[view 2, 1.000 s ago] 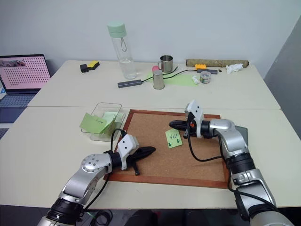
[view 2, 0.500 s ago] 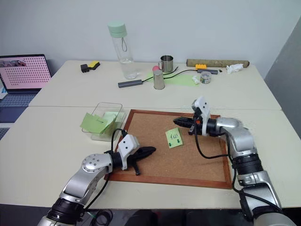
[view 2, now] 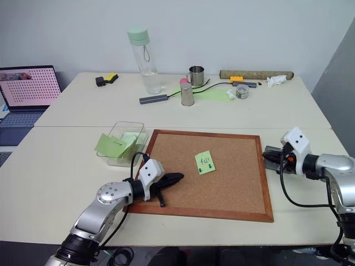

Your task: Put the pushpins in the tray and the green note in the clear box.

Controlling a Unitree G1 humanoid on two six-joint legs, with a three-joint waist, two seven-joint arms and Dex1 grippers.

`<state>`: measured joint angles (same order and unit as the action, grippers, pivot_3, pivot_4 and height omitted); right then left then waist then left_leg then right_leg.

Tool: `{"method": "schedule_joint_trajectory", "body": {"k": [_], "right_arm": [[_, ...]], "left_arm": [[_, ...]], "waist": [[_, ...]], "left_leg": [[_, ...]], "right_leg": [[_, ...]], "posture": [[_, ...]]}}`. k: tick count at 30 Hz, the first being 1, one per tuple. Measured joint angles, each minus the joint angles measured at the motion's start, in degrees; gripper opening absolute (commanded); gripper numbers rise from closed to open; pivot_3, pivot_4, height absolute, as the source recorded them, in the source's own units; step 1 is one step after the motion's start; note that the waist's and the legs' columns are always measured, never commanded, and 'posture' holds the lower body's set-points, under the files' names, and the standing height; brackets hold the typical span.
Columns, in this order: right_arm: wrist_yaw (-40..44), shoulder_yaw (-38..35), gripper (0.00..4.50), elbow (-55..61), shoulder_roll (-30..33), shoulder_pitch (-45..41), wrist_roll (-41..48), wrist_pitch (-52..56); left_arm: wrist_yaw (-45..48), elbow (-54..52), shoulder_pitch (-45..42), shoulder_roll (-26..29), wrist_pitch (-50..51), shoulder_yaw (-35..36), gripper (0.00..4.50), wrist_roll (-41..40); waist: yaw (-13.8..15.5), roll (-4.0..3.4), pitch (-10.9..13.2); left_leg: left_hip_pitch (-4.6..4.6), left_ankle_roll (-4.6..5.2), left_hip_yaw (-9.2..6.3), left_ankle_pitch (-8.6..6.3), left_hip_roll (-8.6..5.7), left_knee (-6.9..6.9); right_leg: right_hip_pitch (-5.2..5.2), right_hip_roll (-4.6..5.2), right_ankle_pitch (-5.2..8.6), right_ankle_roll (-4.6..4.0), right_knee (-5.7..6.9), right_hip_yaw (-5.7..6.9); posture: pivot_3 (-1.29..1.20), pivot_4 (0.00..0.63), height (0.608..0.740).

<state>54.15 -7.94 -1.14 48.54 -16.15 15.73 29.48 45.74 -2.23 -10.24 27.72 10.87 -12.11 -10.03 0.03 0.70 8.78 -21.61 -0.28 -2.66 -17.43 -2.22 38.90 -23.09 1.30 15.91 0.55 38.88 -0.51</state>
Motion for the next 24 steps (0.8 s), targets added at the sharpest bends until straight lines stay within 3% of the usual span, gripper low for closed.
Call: {"method": "schedule_joint_trajectory", "body": {"k": [4,10,18,24], "right_arm": [[-3.0,0.4,0.03,-4.9,-0.3,-0.4,-2.8,-2.6],[-4.6,1.6,1.22,-11.4,-0.6,-2.3,-5.5,-5.2],[-2.7,1.5,2.80,-10.3,-0.5,-2.9,-4.8,-5.9],[2.8,3.2,2.80,5.0,-0.8,-2.3,1.4,-2.9]], "left_arm": [[0.0,0.4,-0.4,-0.2,0.0,-0.2,0.00,0.0],[-0.1,0.5,-0.3,-0.3,-0.1,-0.4,0.00,0.0],[-0.1,0.3,-0.1,-0.3,-0.2,-0.4,0.00,0.0],[-0.1,0.4,-0.1,-0.3,-0.3,-0.4,0.00,0.0]], "waist": [[0.0,-0.05,0.0],[0.0,-0.08,0.0],[0.0,-0.11,-0.1],[0.0,-0.11,-0.1]], "left_leg": [[0.00,0.00,0.01,0.00,0.00,0.00],[0.03,0.00,0.03,0.00,-0.01,0.01],[0.04,0.00,0.03,0.00,0.00,0.01],[0.06,0.00,-0.01,0.00,0.00,0.01]], "right_leg": [[0.01,0.00,0.00,0.00,0.00,-0.01],[0.03,0.00,0.00,0.00,0.00,-0.03],[0.04,0.00,0.00,0.00,0.00,-0.03],[0.08,-0.01,0.01,0.02,-0.02,0.00]], "posture": [[0.00,0.150,0.740],[0.00,0.150,0.740],[0.00,0.150,0.740],[0.00,0.150,0.740]]}}
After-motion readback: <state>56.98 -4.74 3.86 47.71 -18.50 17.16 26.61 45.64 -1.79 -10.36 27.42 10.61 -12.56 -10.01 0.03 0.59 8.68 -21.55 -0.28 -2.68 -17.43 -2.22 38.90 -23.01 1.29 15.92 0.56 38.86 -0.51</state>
